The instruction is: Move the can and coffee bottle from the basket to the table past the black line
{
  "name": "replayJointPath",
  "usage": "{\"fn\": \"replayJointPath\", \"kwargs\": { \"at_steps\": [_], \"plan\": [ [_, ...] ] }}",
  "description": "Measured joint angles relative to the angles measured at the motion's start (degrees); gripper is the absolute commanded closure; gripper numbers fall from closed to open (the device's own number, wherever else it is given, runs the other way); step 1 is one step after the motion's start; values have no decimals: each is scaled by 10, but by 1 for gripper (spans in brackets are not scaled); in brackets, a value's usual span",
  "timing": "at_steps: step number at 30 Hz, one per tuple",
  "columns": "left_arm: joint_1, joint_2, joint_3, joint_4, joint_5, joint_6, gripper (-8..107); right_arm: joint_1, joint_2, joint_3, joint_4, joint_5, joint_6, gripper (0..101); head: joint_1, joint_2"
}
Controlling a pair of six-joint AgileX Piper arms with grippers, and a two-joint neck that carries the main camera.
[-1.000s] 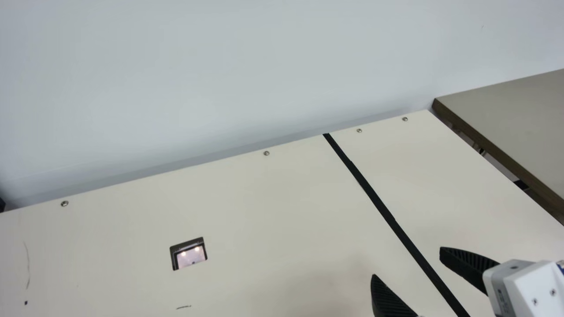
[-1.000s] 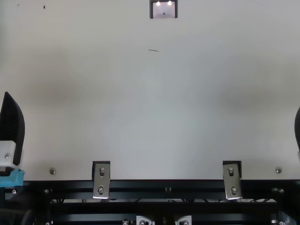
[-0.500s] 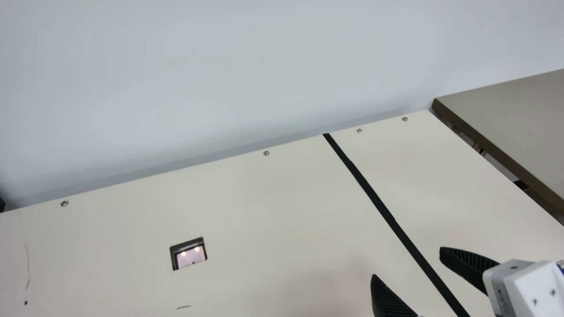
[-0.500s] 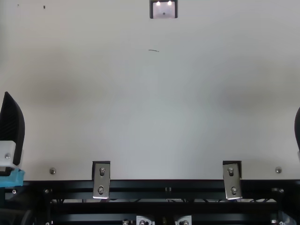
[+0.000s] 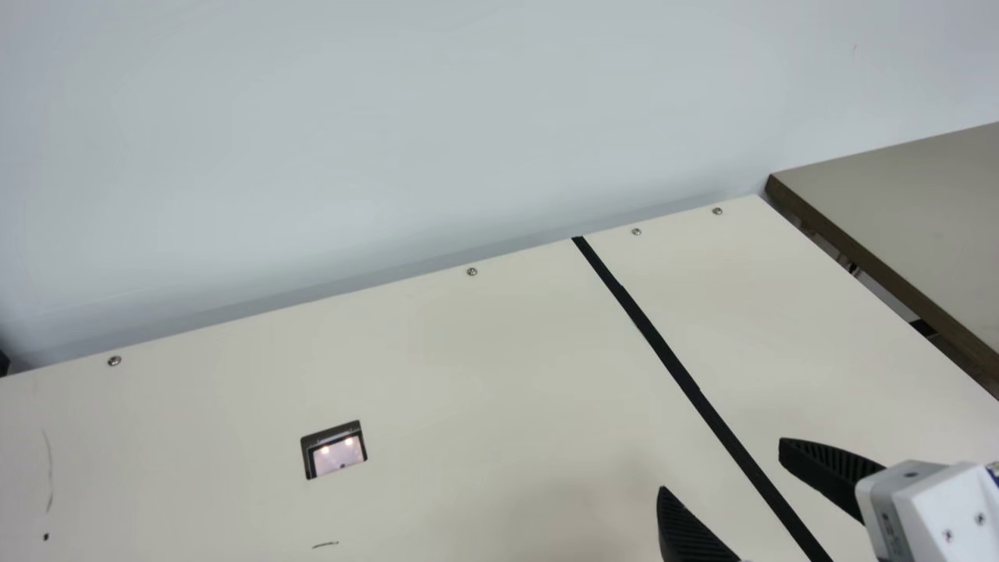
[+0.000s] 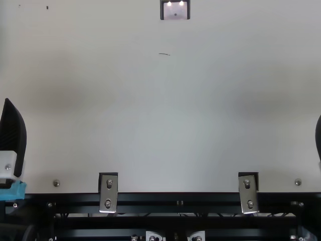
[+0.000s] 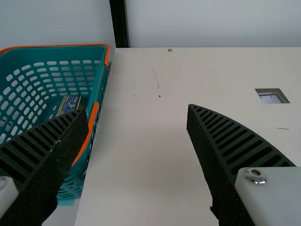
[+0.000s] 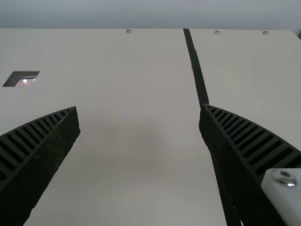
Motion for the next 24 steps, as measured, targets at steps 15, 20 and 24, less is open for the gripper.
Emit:
{"fn": "replayJointPath", "kwargs": {
  "at_steps": [15,20,24],
  "plan": [
    [0,0,0,0,0,0,9,7,68,-144,-20,22,52,0,-3,0],
    [0,0,0,0,0,0,9,20,87,-220,-23,67,74,0,-3,0],
    [0,0,0,0,0,0,9,35,99,-280,-20,113,95,0,-3,0]
  ]
}}
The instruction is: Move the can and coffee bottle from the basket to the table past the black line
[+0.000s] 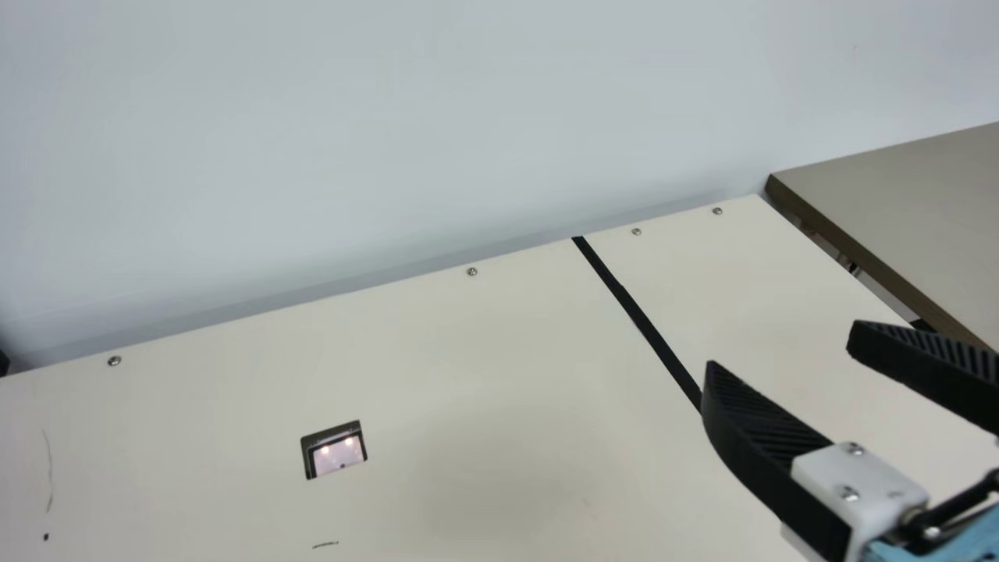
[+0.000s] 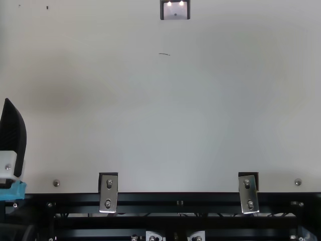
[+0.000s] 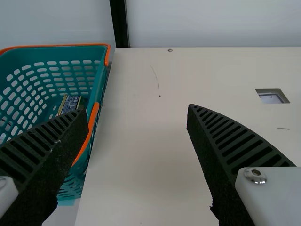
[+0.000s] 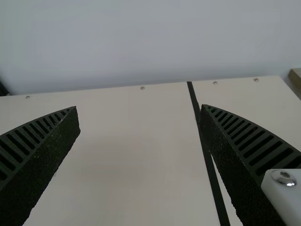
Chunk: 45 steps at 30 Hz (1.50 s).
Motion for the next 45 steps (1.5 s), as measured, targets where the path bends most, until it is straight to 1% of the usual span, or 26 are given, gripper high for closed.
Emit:
{"fn": "replayJointPath", "kwargs": {
  "at_steps": [7,13,16,21,40,45],
  "plan": [
    [0,0,0,0,0,0,9,40,14,-88,23,97,57,0,3,0],
    [0,0,0,0,0,0,9,83,16,-138,45,169,111,0,0,0],
    [0,0,0,0,0,0,9,106,16,-150,58,199,134,0,0,0],
    [0,0,0,0,0,0,9,135,17,-129,79,207,166,0,3,0],
    [0,0,0,0,0,0,9,134,17,-129,77,205,166,0,3,0],
    [0,0,0,0,0,0,9,134,17,-129,77,205,166,0,3,26]
  ]
}}
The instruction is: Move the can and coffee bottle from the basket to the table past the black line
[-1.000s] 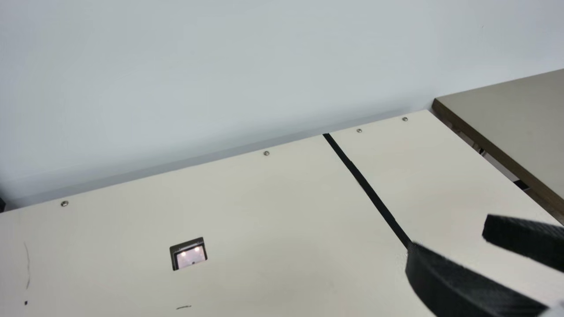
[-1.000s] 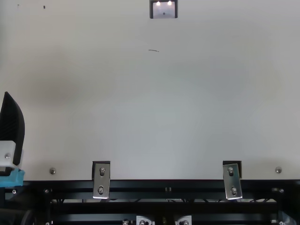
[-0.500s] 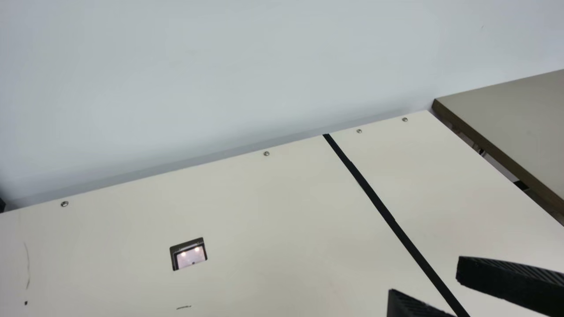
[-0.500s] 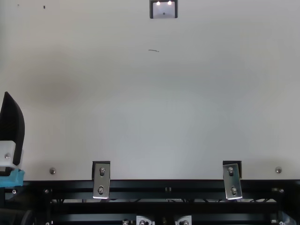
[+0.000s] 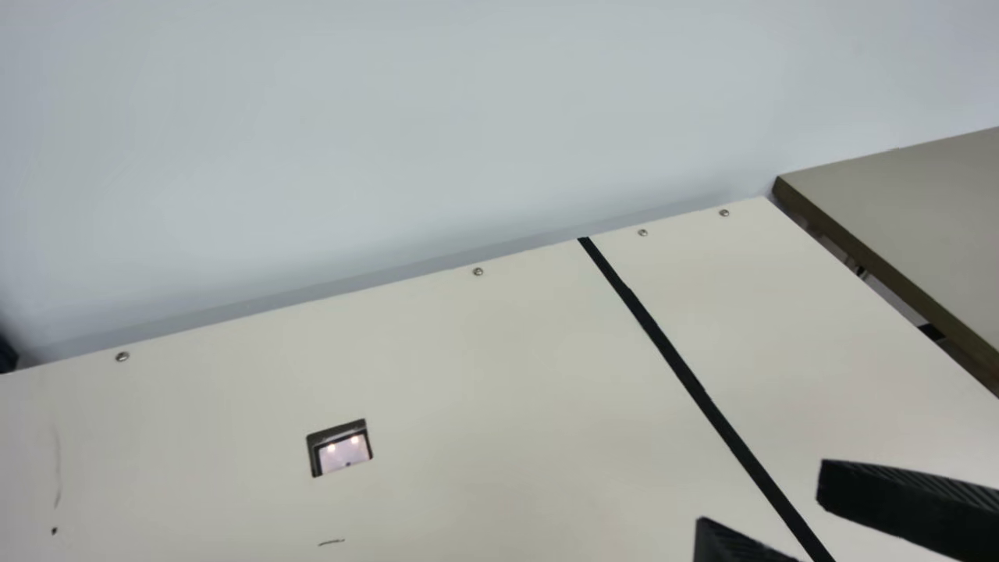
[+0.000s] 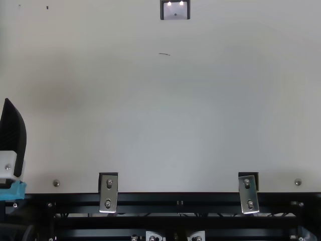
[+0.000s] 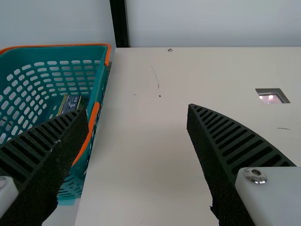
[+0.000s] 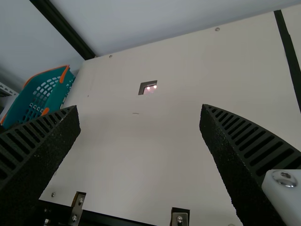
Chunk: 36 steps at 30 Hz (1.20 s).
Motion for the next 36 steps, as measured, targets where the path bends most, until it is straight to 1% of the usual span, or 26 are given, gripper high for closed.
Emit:
{"fn": "replayJointPath", "kwargs": {
  "at_steps": [2,7,16,23,28,36],
  "plan": [
    [0,0,0,0,0,0,9,0,0,0,0,0,0,0,0,18],
    [0,0,0,0,0,0,9,0,0,0,0,0,0,0,-3,100],
    [0,0,0,0,0,0,9,0,0,0,0,0,0,0,-3,282],
    [0,0,0,0,0,0,9,0,0,0,0,0,0,0,-3,399],
    [0,0,0,0,0,0,9,0,0,0,0,0,0,0,-3,469],
    [0,0,0,0,0,0,9,0,0,0,0,-1,0,0,-3,545]
  ]
}}
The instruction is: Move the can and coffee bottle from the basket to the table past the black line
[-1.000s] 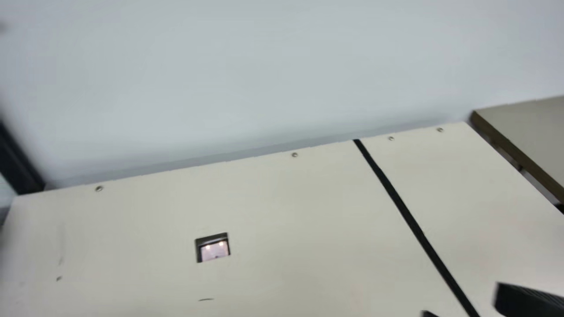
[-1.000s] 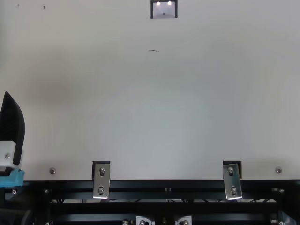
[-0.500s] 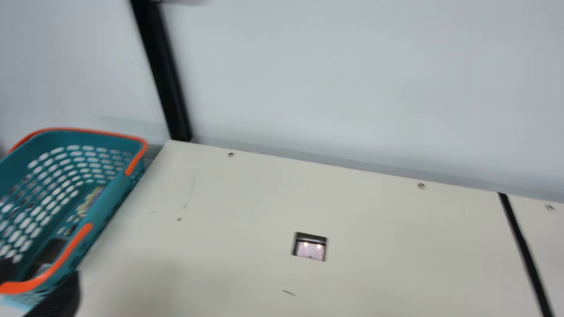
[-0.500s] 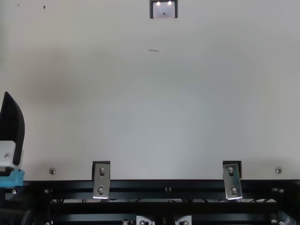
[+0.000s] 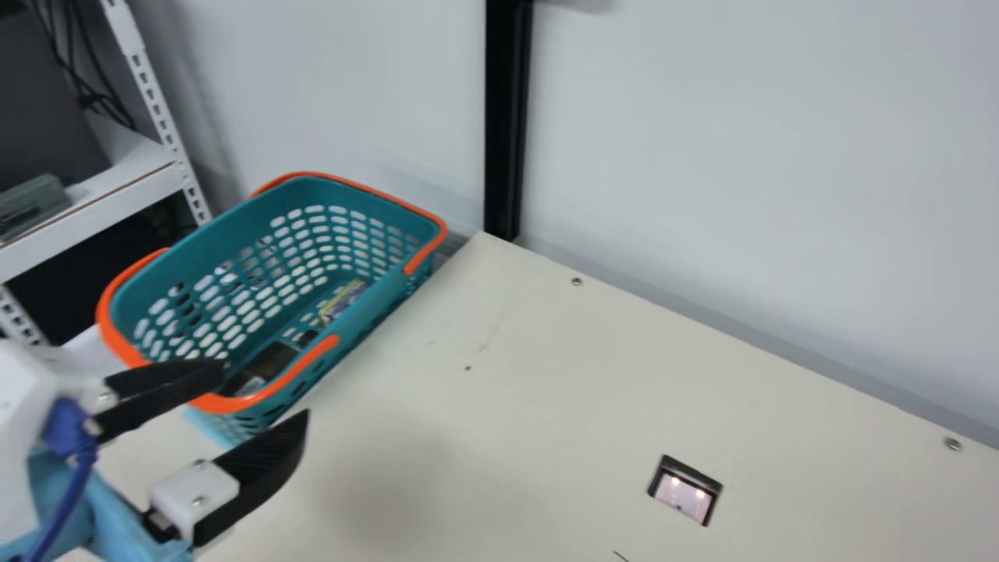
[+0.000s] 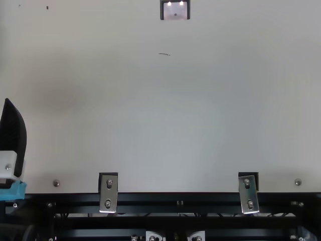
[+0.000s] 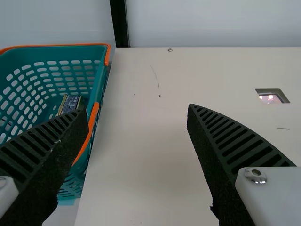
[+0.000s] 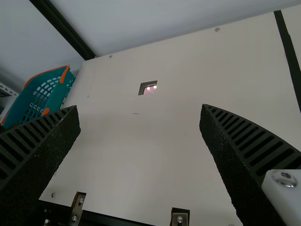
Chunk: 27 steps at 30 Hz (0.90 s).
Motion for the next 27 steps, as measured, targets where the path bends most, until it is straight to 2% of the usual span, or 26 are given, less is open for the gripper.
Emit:
{"fn": "replayJointPath", "kwargs": {
  "at_steps": [5,27],
  "plan": [
    [0,0,0,0,0,0,9,0,0,0,0,0,0,0,3,23],
    [3,3,-5,-1,0,-2,9,0,0,0,0,0,0,0,0,23]
  ]
}}
